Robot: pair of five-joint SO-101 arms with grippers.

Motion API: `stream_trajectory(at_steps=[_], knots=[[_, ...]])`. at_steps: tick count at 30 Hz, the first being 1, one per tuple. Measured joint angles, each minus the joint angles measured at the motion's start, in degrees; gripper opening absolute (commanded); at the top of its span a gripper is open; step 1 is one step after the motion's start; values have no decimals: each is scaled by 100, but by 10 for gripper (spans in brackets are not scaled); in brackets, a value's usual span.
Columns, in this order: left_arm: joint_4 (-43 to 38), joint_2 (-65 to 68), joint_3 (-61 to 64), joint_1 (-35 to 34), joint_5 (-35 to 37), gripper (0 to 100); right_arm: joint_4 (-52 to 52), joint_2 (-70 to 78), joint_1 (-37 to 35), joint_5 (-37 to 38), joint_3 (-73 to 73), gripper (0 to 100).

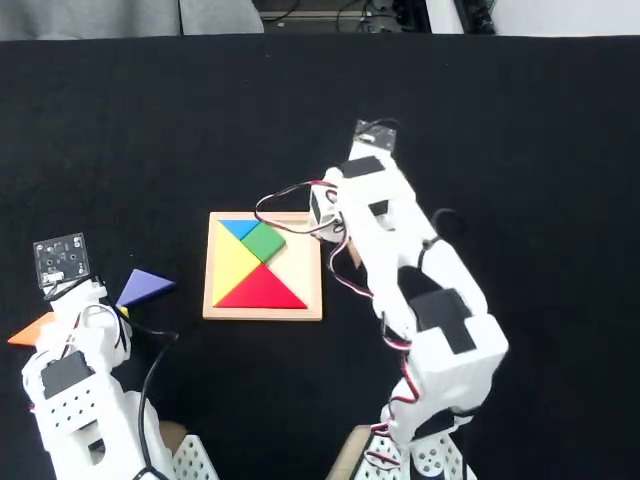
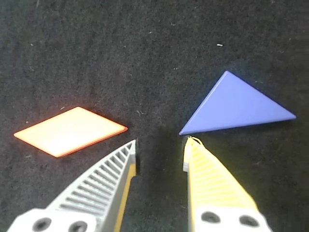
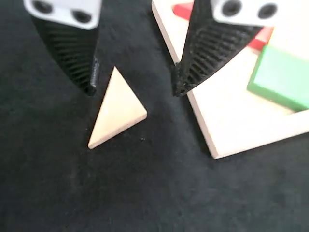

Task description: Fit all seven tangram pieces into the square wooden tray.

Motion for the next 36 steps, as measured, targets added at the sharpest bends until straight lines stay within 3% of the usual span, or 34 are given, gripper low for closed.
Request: stream_trajectory(at_steps=[17,36], knots=[[0,0,0,0,0,166,-633,475,246,-176,-44,247],[0,0,0,0,0,166,-290,818,404,-193,-510,173]])
